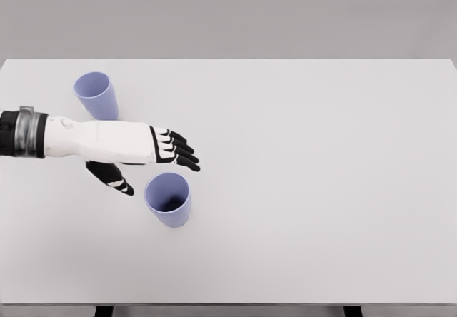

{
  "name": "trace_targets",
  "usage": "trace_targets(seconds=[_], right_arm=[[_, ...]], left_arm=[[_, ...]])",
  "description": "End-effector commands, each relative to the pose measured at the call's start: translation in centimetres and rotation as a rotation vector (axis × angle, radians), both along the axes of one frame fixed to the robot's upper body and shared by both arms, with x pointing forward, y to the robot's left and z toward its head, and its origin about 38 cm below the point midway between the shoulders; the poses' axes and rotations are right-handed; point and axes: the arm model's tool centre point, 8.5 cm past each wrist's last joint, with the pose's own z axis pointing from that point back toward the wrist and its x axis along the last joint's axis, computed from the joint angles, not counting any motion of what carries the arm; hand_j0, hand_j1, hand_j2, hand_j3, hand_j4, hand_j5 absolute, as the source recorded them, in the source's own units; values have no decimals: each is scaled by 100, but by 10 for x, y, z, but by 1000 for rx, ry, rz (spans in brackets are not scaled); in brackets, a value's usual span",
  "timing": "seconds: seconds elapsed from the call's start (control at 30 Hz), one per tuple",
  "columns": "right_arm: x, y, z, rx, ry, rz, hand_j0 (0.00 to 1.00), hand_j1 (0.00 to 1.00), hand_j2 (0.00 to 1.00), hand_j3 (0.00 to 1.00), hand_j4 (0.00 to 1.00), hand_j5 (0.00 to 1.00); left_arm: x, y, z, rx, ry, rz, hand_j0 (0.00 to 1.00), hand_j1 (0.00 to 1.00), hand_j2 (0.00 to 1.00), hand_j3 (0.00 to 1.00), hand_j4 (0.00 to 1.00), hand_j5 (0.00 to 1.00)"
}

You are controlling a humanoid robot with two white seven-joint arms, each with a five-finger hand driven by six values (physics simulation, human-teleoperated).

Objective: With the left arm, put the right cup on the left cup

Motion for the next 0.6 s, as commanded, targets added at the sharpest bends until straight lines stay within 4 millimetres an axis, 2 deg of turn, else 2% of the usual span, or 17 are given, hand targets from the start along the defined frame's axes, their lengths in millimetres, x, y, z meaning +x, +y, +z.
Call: trace_targets(seconds=[0.0,0.23,0.37,0.5,0.57], right_arm=[[0,0,0,0,0,1,100,100,100,100,100,100],[0,0,0,0,0,1,100,100,100,100,100,100],[0,0,0,0,0,0,100,100,100,100,100,100],[0,0,0,0,0,1,100,100,100,100,100,100],[0,0,0,0,0,0,100,100,100,100,100,100]], left_arm=[[1,-4,2,-13,-1,-4,100,100,100,100,100,100],[8,3,6,12,-58,17,100,100,100,100,100,100],[8,10,-1,-9,-80,51,100,100,100,100,100,100],[8,3,-3,-22,-75,36,100,100,100,100,100,100],[6,-3,-11,-21,-66,22,100,100,100,100,100,100]])
